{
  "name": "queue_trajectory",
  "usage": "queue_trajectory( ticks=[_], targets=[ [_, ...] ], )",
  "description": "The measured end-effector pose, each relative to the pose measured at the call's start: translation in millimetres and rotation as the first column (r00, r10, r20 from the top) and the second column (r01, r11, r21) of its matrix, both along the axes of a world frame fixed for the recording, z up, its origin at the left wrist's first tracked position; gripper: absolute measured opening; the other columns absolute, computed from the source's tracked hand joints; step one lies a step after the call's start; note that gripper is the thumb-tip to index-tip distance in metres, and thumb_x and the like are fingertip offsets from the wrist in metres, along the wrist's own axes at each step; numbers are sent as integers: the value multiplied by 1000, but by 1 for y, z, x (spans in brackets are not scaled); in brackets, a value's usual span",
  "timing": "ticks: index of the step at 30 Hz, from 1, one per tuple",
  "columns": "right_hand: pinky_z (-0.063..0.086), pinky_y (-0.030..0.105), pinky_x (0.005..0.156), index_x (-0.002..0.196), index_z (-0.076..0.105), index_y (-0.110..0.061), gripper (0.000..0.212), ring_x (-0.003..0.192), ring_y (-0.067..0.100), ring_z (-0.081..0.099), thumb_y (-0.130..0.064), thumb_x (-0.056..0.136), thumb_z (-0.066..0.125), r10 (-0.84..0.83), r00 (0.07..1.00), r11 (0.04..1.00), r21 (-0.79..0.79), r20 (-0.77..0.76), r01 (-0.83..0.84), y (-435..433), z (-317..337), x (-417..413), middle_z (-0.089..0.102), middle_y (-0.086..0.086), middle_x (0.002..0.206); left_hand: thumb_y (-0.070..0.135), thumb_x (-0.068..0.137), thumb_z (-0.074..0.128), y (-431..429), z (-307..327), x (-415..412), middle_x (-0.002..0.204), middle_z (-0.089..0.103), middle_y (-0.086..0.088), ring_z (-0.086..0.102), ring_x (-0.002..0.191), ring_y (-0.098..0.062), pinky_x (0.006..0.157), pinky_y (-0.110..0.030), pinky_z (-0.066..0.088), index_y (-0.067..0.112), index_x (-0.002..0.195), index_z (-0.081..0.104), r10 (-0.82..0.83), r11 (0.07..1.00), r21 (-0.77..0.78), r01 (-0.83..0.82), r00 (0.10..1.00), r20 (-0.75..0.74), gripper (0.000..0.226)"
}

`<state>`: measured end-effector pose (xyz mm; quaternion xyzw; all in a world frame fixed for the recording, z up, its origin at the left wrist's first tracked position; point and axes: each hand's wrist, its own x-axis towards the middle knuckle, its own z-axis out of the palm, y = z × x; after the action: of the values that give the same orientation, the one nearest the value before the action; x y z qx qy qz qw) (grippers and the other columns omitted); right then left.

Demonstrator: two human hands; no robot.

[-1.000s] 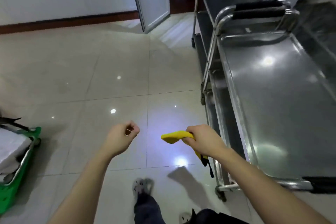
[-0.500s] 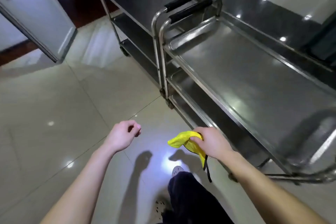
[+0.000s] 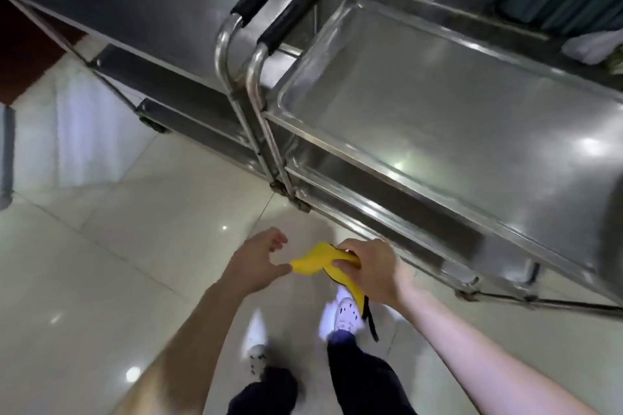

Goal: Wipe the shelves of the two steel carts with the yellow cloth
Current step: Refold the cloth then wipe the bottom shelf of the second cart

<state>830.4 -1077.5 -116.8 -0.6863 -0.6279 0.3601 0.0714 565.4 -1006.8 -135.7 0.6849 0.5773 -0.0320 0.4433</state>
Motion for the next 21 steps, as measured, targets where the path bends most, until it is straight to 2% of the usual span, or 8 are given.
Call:
queue_trajectory(
  ticks=[3, 4, 6, 9, 11, 14, 16, 21],
  targets=[
    [54, 35, 62, 101, 68, -29, 29, 68, 12, 66, -56, 94, 59, -132, 991, 991, -23, -35, 132, 17, -10, -25, 71, -10, 74, 35, 77, 93, 27, -32, -3, 142, 53, 11, 50, 134, -14, 105, -35, 48, 32, 148, 50, -217, 976, -16, 217, 968, -124, 83],
    [55, 35, 62, 101, 67, -30, 25, 68, 12, 66, -53, 96, 60, -157, 986, 988, -24, -55, 156, 23, -12, -33, 71, -10, 74, 33, 79, 91, 37, -44, -6, 148, 49, 9, 47, 139, -17, 108, -39, 48, 32, 152, 46, -272, 962, -4, 274, 950, -154, 85],
    [55, 38, 66, 105, 68, -31, 21, 70, 15, 68, -50, 99, 62, -182, 981, 983, -5, -62, 182, 33, -20, -50, 74, -8, 77, 25, 88, 84, 63, -69, -13, 148, 52, 2, 49, 140, -24, 107, -42, 48, 28, 150, 51, -319, 942, 59, 330, 936, -151, 71],
    [54, 41, 75, 115, 69, -32, 23, 85, 26, 70, -49, 104, 59, -229, 973, 973, 41, 28, 228, 45, -41, -67, 77, -4, 89, 14, 95, 74, 99, -103, -24, 128, 66, -10, 63, 121, -33, 98, -46, 52, 14, 126, 70, -243, 961, 116, 250, 967, -78, 30],
    [52, 42, 79, 117, 69, -31, 20, 91, 29, 70, -44, 107, 58, -299, 954, 954, 42, 16, 298, 50, -66, -74, 78, -4, 94, 14, 95, 75, 119, -126, -32, 117, 71, -10, 67, 111, -33, 94, -43, 54, 13, 113, 72, -124, 985, 115, 127, 992, -31, 19],
    [52, 42, 82, 126, 67, -29, 20, 94, 30, 69, -35, 111, 55, -393, 919, 919, 5, 9, 393, 57, -119, -82, 78, -2, 103, 24, 95, 78, 144, -168, -41, 112, 71, -2, 66, 105, -27, 85, -36, 52, 20, 111, 64, 27, 996, 79, -30, 999, 43, 22],
    [50, 41, 77, 129, 65, -28, 21, 92, 32, 68, -28, 111, 53, -439, 899, 898, -24, -1, 438, 62, -164, -82, 77, 1, 101, 29, 96, 77, 156, -205, -37, 110, 68, 1, 64, 103, -26, 83, -35, 47, 24, 110, 57, 81, 994, 65, -87, 993, 87, 24],
    [40, 37, 71, 132, 63, -21, 25, 96, 37, 67, -21, 109, 51, -518, 855, 855, -16, 20, 518, 80, -288, -65, 76, 10, 105, 21, 100, 71, 169, -320, -4, 102, 68, -4, 66, 97, -34, 79, -37, 46, 22, 108, 50, 76, 992, 85, -96, 975, 207, 22]
  ],
)
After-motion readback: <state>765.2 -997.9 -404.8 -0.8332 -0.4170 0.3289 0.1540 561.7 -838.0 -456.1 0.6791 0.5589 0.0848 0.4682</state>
